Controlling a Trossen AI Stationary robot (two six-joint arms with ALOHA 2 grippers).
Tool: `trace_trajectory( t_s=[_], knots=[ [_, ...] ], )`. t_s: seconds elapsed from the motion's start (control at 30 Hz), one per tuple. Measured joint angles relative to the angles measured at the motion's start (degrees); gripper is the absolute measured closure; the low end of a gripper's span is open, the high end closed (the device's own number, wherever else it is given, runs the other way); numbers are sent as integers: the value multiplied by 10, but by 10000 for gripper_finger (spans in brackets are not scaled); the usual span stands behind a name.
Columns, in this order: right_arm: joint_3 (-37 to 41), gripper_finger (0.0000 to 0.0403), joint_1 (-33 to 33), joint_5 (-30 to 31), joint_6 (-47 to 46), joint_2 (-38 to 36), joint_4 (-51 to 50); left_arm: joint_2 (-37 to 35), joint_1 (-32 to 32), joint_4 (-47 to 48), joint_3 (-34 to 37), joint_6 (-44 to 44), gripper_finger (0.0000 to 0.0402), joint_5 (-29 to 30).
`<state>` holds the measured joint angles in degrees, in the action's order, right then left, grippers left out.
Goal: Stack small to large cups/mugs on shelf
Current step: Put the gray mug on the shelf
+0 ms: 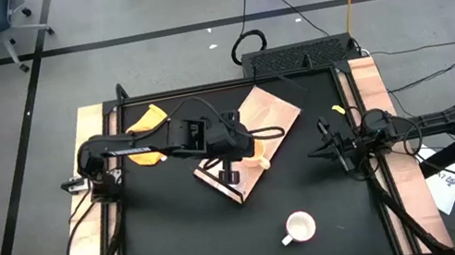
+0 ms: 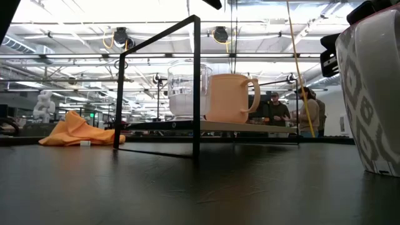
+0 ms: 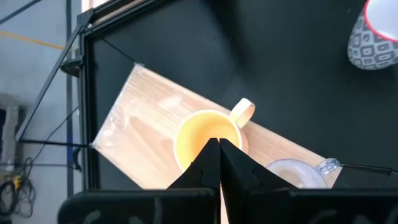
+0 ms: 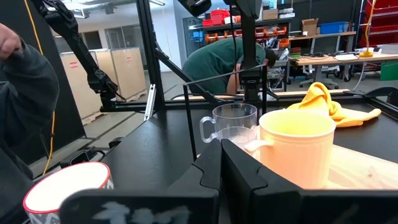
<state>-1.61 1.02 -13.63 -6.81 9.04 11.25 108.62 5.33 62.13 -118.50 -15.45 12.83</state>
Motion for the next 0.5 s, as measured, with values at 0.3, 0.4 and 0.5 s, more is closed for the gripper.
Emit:
trace_trajectory(
  t_s=[0.3, 0.4, 0.5],
  knots=[
    [0, 403, 0, 0, 0, 0, -3, -31, 4, 49, 1, 45, 401, 45],
    [0, 403, 0, 0, 0, 0, -4, -58, 3, 48, 1, 57, 401, 59],
    [0, 403, 0, 0, 1, 1, -8, -83, 3, 53, 1, 66, 401, 80]
  ],
)
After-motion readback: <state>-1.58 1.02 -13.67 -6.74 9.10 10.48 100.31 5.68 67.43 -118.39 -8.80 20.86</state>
